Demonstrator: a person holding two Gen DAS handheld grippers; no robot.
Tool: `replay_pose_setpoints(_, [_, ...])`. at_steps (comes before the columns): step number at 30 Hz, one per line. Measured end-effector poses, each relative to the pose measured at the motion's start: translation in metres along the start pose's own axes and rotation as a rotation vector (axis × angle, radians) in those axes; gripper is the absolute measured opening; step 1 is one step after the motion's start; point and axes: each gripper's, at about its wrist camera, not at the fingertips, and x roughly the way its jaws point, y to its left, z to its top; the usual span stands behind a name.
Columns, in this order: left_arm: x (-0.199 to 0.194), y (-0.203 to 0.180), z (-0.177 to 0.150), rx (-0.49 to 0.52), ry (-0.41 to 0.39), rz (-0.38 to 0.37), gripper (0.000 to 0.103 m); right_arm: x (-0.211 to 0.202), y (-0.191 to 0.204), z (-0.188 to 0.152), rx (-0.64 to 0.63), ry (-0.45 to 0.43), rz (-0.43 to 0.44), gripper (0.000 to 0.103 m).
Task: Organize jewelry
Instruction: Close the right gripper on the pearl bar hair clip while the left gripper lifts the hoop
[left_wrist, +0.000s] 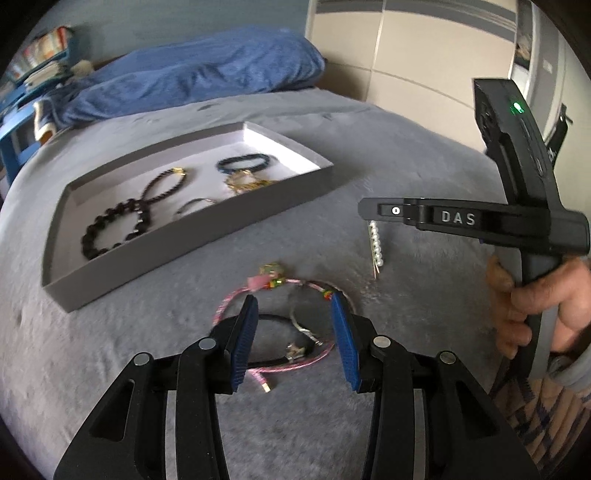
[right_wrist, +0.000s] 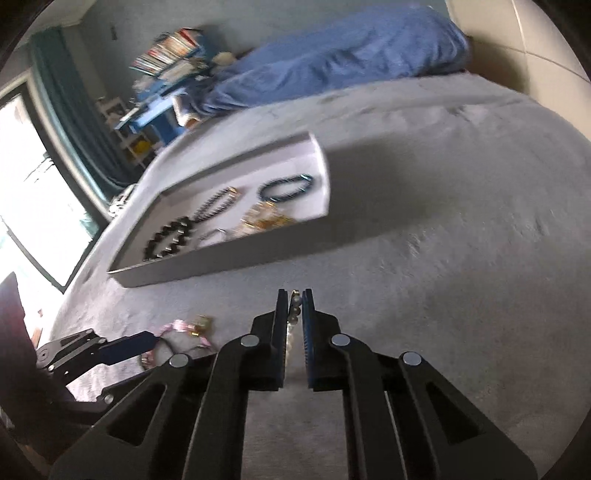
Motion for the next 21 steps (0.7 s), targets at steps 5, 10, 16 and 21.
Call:
replay_pose_setpoints(5, [0.018,-0.008,0.001,0.045,0.053,0.006,0.027,0.009,-0.002,-0.004,-0.015,0.042,-0.041,0.014])
replay_pose_setpoints(10, [0.02,-0.006,0.0,0.036,0.063,0.01,0.014,0.012,0.011,-0.01,-0.107,0.063,-0.087,0.028])
replay_pose_setpoints(16, [0.015,-0.002,0.001,0.016,0.036,0.011,0.005,0.019,0.022,-0.019,-0.195,0.084,-0.098,0.03])
replay_pose_setpoints(21, [0.001,0.006,0.006,-0.023,-0.024,0.01,0.004,0.014,0.023,-0.018,-0.194,0.071,-0.044,0.006])
